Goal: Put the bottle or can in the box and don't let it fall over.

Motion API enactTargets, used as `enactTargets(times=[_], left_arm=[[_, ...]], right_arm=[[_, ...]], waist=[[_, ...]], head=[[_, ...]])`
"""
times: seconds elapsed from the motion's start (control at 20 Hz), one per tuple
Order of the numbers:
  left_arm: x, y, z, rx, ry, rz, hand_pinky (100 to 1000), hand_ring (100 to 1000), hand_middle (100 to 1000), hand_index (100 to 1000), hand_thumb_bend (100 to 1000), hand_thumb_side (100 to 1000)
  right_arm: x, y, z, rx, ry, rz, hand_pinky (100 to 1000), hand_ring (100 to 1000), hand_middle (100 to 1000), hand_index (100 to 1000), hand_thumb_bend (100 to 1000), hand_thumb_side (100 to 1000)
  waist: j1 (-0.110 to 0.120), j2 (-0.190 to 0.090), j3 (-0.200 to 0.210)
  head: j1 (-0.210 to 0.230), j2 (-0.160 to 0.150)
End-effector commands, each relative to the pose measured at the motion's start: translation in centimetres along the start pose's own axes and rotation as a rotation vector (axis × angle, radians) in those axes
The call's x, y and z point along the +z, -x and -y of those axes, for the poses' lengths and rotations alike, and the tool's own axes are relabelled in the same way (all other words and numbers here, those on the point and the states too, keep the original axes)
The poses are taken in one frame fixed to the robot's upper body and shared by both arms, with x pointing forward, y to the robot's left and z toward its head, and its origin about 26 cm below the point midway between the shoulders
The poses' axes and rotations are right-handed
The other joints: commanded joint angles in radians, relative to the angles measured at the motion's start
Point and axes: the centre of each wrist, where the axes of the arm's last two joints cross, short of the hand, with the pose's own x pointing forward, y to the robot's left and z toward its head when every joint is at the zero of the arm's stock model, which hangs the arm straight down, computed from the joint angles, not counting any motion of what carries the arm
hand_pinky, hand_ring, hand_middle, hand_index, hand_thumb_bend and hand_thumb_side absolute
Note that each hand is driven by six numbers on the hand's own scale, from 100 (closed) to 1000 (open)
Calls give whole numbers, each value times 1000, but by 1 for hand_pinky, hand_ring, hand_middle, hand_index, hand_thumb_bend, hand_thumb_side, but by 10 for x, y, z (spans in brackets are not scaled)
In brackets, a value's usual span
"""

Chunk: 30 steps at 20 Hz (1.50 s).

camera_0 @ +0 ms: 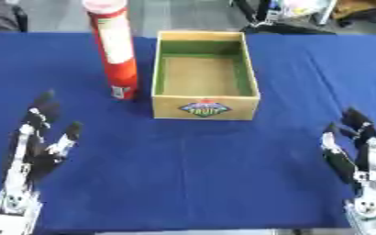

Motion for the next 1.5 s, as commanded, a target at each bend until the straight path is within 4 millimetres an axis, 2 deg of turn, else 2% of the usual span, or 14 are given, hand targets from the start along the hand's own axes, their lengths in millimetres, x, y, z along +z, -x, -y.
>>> enactTargets(times=[0.05, 0.1, 0.2, 0.55, 0.7, 0.95, 1.0, 1.05, 1.15, 1.5], left_arm=[[-5, -7, -3, -7, -6, 29, 907, 921, 945, 950, 612, 560], [-5, -7, -3, -7, -6, 30, 907, 921, 946, 950, 611, 559], [-5, -7, -3, -6, -5, 30, 907, 922, 946, 951, 611, 561], [-6, -9, -4, -11, -1, 36, 906, 922, 946, 950, 613, 559], [-14, -14, -11, -36, 14, 58, 903, 921, 943, 948, 620, 556], [-47, -38, -33, -137, 24, 116, 895, 917, 935, 944, 655, 545], [-53, -43, -36, -155, 26, 127, 894, 917, 935, 944, 615, 605], [-60, -48, -39, -174, 27, 137, 893, 917, 935, 944, 677, 544], [-71, -53, -42, -203, 25, 143, 890, 916, 935, 945, 685, 545], [-102, -50, -40, -264, -29, 91, 887, 917, 939, 949, 713, 546]], right_arm=[[-6, -4, 3, 5, -1, 37, 766, 828, 778, 859, 100, 582], [-6, -4, 3, 6, -2, 42, 766, 828, 778, 858, 100, 687], [-6, -4, 3, 6, -1, 51, 762, 825, 777, 857, 100, 745], [-6, -4, 3, 4, 15, 59, 758, 821, 775, 855, 100, 765], [-6, -4, 2, 5, 15, 59, 759, 821, 775, 854, 100, 765], [-5, -3, 2, 6, 11, 55, 759, 821, 775, 855, 100, 766], [-5, -3, 2, 6, 10, 56, 759, 821, 775, 855, 100, 767], [-5, -3, 2, 5, 9, 56, 759, 821, 775, 855, 100, 768], [-5, -3, 2, 4, 8, 56, 759, 821, 775, 855, 100, 770], [-7, -5, -1, -6, 5, 59, 760, 821, 776, 855, 100, 778]], waist=[[2, -7, -1], [2, -7, -1], [2, -7, -2], [4, -6, -3], [5, -7, -5], [8, -10, -11], [8, -10, -12], [9, -10, -14], [10, -8, -18], [8, -4, -36]], head=[[-2, -9], [-2, -9], [-1, -8], [-2, -9], [-3, -8], [-5, -12], [-6, -14], [-7, -16], [-9, -20], [-16, -28]])
